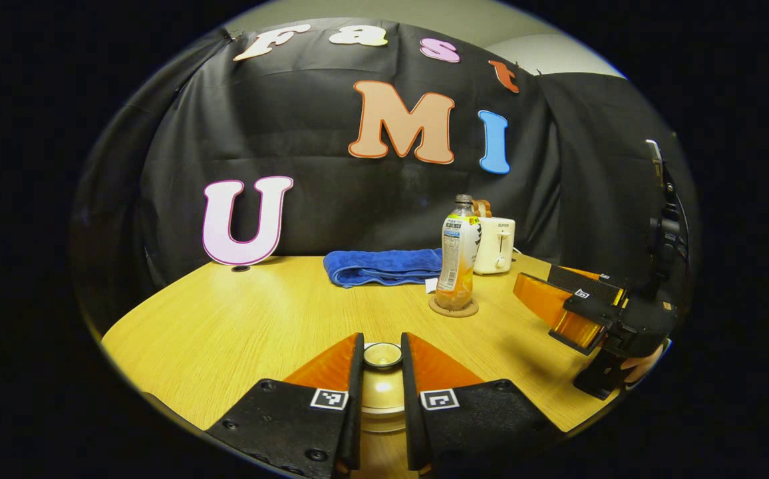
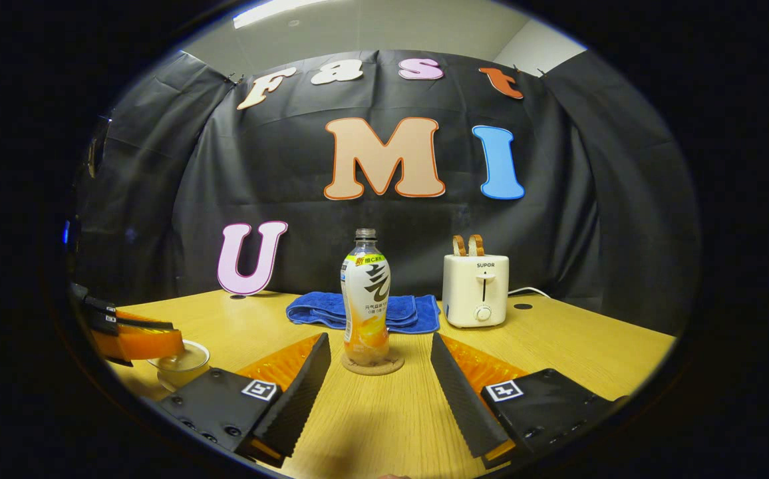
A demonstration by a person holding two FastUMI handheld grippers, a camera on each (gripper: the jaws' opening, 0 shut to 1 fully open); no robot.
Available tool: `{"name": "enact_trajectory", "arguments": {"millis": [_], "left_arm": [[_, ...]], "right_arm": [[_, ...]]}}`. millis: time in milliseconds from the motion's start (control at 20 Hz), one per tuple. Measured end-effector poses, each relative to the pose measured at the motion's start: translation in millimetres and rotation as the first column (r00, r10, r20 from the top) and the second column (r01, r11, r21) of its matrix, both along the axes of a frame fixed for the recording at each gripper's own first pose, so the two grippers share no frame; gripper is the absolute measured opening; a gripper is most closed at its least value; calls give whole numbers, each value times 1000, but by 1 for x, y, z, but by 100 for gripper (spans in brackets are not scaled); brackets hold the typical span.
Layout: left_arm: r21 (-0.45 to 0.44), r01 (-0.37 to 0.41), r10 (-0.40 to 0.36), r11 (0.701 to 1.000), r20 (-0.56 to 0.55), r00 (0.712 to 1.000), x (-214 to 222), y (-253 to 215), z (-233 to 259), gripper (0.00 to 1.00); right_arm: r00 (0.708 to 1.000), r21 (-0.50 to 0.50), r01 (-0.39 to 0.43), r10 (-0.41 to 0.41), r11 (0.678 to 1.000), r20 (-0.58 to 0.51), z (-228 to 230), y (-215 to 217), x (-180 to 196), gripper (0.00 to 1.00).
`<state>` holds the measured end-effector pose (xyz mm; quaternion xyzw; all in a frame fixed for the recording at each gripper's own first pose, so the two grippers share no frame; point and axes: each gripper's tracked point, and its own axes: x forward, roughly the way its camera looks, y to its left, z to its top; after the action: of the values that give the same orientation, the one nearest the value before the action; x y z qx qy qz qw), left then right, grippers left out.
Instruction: Open the teacup lid with one hand, grasp the water bottle and pour water into the teacup with the other hand; after pouring, place the water bottle on the coaster and then close the teacup lid.
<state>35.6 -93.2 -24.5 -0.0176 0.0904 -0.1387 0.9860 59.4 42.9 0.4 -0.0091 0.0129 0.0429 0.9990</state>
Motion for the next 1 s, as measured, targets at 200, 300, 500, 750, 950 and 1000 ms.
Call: {"name": "enact_trajectory", "arguments": {"millis": [200, 300, 500, 750, 950, 1000], "left_arm": [[2, 3, -3, 1000, 19, 1000, -3, -3, 0, 31], [-6, 13, -13, 1000, 27, 1000, -5, -8, 1, 46], [14, -40, 39, 999, 74, 996, -5, 2, 11, 90], [-14, -139, 140, 990, 168, 976, -8, 23, 35, 93], [-32, -171, 174, 985, 202, 964, -15, 31, 43, 93], [-31, -174, 176, 984, 202, 963, -17, 32, 42, 93]], "right_arm": [[1000, -11, -5, 5, 1000, 1, 1, 3, -1, 97], [1000, -21, -6, 7, 1000, 4, 2, 4, -2, 97], [999, -51, -15, 17, 999, 37, 12, 8, -8, 96], [998, -20, -33, 34, 999, 46, 26, 13, -23, 94], [999, -5, -21, 22, 1000, 49, 32, 10, -44, 96], [999, -1, -18, 18, 1000, 46, 32, 10, -49, 94]]}}
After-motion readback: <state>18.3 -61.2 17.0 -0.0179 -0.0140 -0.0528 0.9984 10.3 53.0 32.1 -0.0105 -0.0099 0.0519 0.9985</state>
